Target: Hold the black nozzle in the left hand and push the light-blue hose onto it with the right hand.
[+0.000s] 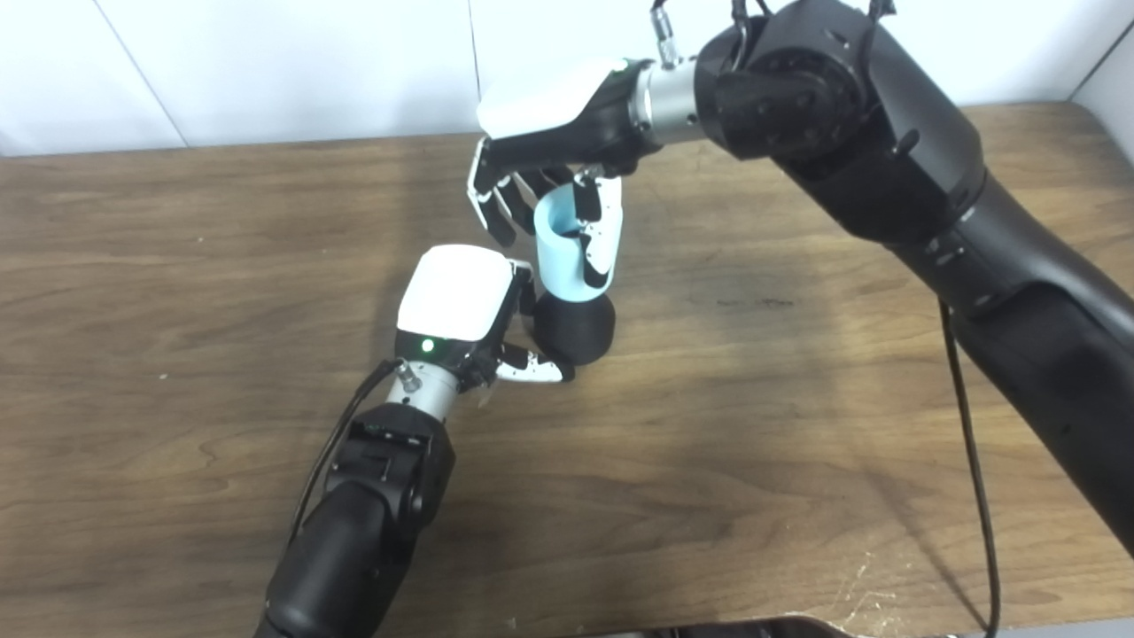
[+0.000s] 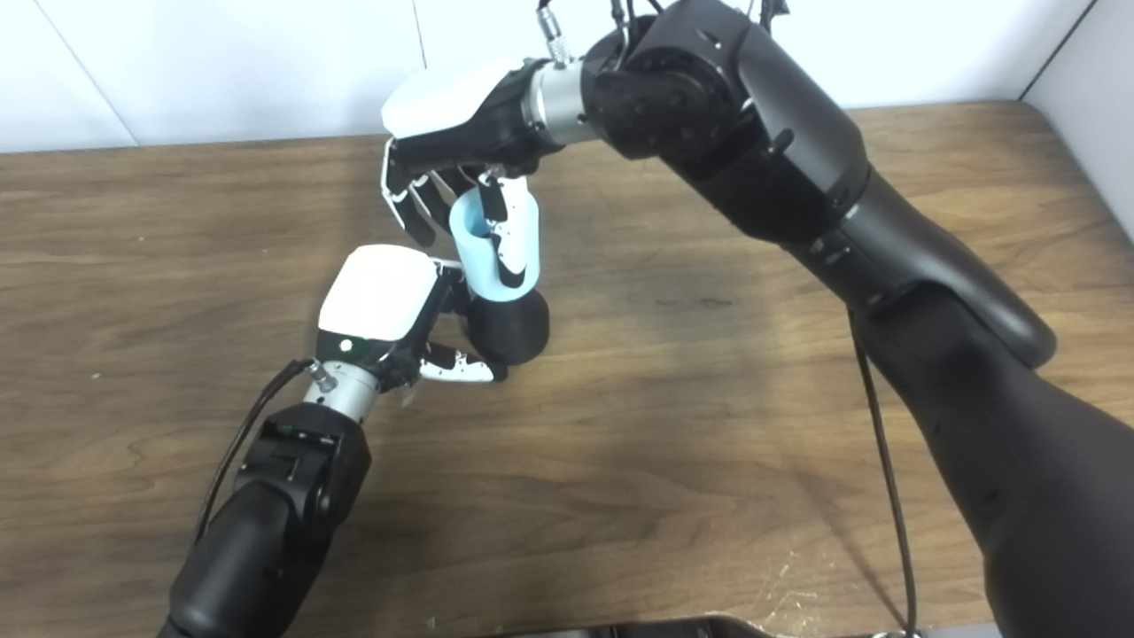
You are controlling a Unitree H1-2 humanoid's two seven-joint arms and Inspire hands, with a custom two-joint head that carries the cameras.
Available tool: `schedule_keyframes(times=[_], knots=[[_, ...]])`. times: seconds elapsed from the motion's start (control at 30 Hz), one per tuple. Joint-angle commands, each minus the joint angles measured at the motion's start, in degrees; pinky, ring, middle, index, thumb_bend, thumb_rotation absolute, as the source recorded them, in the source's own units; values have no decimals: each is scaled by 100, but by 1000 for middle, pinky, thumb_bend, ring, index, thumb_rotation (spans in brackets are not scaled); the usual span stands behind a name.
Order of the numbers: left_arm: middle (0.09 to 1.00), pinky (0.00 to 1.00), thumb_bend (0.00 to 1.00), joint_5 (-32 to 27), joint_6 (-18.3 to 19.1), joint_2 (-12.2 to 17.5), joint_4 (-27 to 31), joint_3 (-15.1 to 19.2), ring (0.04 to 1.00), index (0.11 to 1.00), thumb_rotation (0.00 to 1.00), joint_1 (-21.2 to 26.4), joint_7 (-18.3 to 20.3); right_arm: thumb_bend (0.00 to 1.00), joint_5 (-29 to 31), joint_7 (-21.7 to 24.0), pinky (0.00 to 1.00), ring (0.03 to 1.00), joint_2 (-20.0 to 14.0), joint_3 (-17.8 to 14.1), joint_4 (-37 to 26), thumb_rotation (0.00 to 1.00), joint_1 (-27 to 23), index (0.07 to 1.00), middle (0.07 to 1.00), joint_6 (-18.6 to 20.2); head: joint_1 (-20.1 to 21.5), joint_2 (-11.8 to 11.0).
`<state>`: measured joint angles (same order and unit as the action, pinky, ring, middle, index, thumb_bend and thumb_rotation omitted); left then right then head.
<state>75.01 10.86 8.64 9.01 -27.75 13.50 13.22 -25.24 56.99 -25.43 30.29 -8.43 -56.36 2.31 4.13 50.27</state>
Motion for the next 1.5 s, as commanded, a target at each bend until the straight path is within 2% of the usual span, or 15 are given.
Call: schedule_keyframes(times=[0.0,0.03,0.07,0.1,0.13,0.17,0.2,0.27,0.5,0.63,0.93,1.07,1.17,1.37,1.47], knots=[[518,462,522,61,-57,-72,64,-59,549,466,0,96,-39,516,134,2,414,405,-113,-165,21,0,-106,532,503,72,-1,5],[516,460,523,65,-58,-74,65,-58,547,467,0,94,-39,517,155,-19,424,409,-115,-222,19,0,-135,532,501,88,-1,5],[515,459,523,75,-58,-73,67,-59,546,467,0,92,-39,523,166,-26,436,460,-123,-265,17,0,-168,520,488,109,-12,-1],[513,457,523,82,-56,-71,74,-60,544,469,0,90,-18,524,166,-25,458,509,-130,-309,11,82,-208,504,557,172,-27,9],[514,461,523,82,-56,-69,76,-59,548,468,0,89,-9,734,171,-16,494,551,-137,-347,2,113,-246,570,597,235,-27,9],[515,464,523,82,-60,-64,76,-59,549,468,0,87,-15,850,172,-1,541,597,-145,-385,-21,146,-296,609,632,303,-17,16],[515,466,523,84,-60,-61,81,-58,550,468,0,87,-5,933,159,29,598,651,-156,-427,-85,193,-364,640,670,400,-12,11],[515,469,523,99,-55,-56,89,-60,553,468,0,88,29,979,115,34,672,712,-185,-496,-226,246,-485,670,709,490,-13,10],[516,456,523,77,-74,-54,114,-57,548,467,0,68,23,968,33,62,668,744,-235,-522,-410,406,-702,713,752,567,-43,23],[513,446,523,119,-59,-51,114,-64,544,467,0,72,47,979,62,96,692,765,-264,-526,-393,419,-750,723,766,662,-32,32],[519,454,522,87,-54,-42,135,-47,551,464,0,63,102,1000,125,77,654,741,-386,-606,-447,456,-692,715,752,653,-25,23],[517,465,522,67,-72,-25,117,-35,553,466,0,51,42,909,202,-20,657,759,-524,-749,-576,586,-535,728,764,541,-66,24],[515,463,523,51,-89,12,150,-24,553,468,0,56,95,878,71,-48,634,761,-580,-776,-709,678,-452,738,773,494,-72,21],[493,445,525,30,-39,41,190,58,523,480,0,45,127,835,56,-130,673,764,-669,-889,-860,728,-288,739,773,395,-108,7],[453,420,526,146,46,21,183,126,495,498,0,47,-8,828,17,-163,682,766,-684,-951,-923,737,-194,735,767,419,-128,-3]])
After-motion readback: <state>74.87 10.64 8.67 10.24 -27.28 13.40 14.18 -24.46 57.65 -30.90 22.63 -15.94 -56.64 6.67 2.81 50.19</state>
